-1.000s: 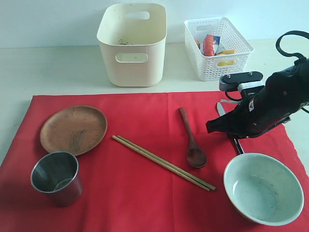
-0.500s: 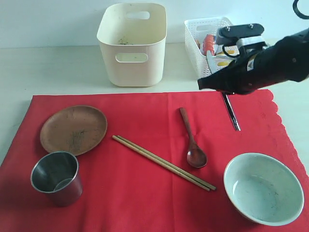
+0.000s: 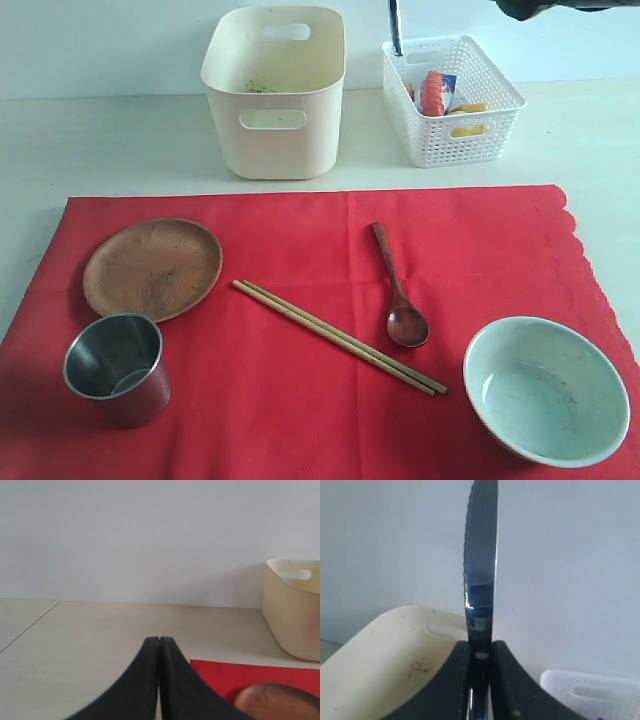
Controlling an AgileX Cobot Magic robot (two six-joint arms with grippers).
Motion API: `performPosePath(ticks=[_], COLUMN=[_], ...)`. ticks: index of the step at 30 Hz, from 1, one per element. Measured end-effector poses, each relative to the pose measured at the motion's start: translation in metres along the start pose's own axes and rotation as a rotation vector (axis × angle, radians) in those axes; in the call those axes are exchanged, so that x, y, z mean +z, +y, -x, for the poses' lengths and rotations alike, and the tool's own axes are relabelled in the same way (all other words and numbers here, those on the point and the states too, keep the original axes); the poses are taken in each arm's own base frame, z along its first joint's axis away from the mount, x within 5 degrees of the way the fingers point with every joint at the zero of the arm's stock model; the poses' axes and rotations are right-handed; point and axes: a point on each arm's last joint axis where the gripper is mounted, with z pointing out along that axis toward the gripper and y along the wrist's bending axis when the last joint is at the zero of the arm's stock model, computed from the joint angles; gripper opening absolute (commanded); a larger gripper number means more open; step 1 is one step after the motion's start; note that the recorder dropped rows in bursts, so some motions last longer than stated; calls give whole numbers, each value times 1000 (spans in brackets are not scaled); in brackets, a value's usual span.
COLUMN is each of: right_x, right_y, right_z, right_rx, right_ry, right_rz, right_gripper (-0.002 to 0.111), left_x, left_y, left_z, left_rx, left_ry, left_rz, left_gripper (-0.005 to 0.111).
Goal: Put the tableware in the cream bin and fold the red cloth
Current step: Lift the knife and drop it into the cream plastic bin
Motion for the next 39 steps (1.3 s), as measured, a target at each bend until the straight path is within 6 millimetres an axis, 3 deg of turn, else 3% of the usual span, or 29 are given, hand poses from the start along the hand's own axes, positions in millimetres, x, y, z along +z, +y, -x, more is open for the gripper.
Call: performPosePath(ticks=[6, 10, 15, 22, 39], right_x=[30, 45, 54, 55, 54], right_y=[21, 39, 47, 54, 61], right_z=[0, -13, -30, -31, -31], right_rx=[-66, -96, -104, -108, -100], right_ry=[-44, -33, -10, -19, -12], right_rz=[53, 90, 108, 123, 133], right_gripper=[0, 0, 0, 1, 38], left_x=[0, 0, 0, 0, 0], left_y=[0, 0, 0, 0, 0], left_z=[0, 0, 0, 0, 0], left_rx=[0, 0, 0, 0, 0], left_ry=[0, 0, 0, 0, 0], left_rz=[0, 0, 0, 0, 0], left_gripper=[3, 3, 3, 3, 3])
